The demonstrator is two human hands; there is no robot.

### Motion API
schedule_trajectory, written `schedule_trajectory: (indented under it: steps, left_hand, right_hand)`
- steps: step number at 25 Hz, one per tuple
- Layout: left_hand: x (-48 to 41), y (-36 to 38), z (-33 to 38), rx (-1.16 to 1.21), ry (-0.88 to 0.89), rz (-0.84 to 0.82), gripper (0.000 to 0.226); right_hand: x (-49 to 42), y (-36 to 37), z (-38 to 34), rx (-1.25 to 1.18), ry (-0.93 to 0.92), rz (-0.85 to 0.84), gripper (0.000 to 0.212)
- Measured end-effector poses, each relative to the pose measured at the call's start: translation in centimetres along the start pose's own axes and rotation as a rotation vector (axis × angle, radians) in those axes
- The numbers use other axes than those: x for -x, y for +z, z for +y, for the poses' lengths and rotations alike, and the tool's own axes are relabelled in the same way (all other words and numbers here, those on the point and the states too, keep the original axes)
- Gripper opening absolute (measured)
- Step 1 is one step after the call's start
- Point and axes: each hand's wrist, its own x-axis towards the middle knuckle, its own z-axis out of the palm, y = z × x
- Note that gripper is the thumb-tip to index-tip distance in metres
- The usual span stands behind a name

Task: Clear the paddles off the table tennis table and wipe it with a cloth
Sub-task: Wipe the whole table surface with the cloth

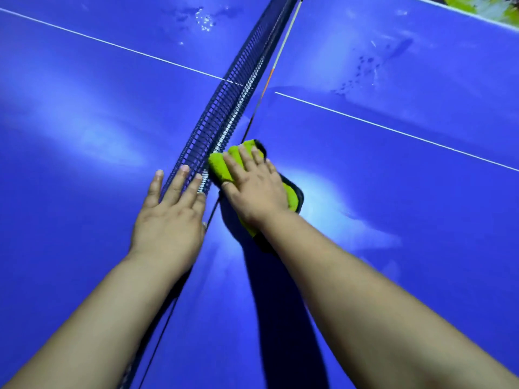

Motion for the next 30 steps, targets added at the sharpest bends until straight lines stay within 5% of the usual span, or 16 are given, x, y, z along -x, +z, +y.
schedule_trajectory:
  steps: [6,16,24,30]
  left_hand:
    - [2.2,-0.1,4.1,0.119,0.015,0.036,0.056]
    - [8.5,-0.6,9.1,0.166,-0.015,0.097,0.049]
    - [15.3,-2.6,9.3,0.14,-0.037,0.091,0.049]
    - [16.7,-2.2,4.4,0.106,-0.014,0.054,0.054]
  right_hand:
    - [5.4,-0.2,3.4,-0.039,-0.037,0.002,0.061]
    - [16.1,-2.9,18.7,-0.086,0.405,0.124,0.064]
    - [28.2,-1.4,14.8,-0.051,0.63,0.125,0.066]
    - [26.7,-1.1,11.3,0.028,0.756,0.068,0.064]
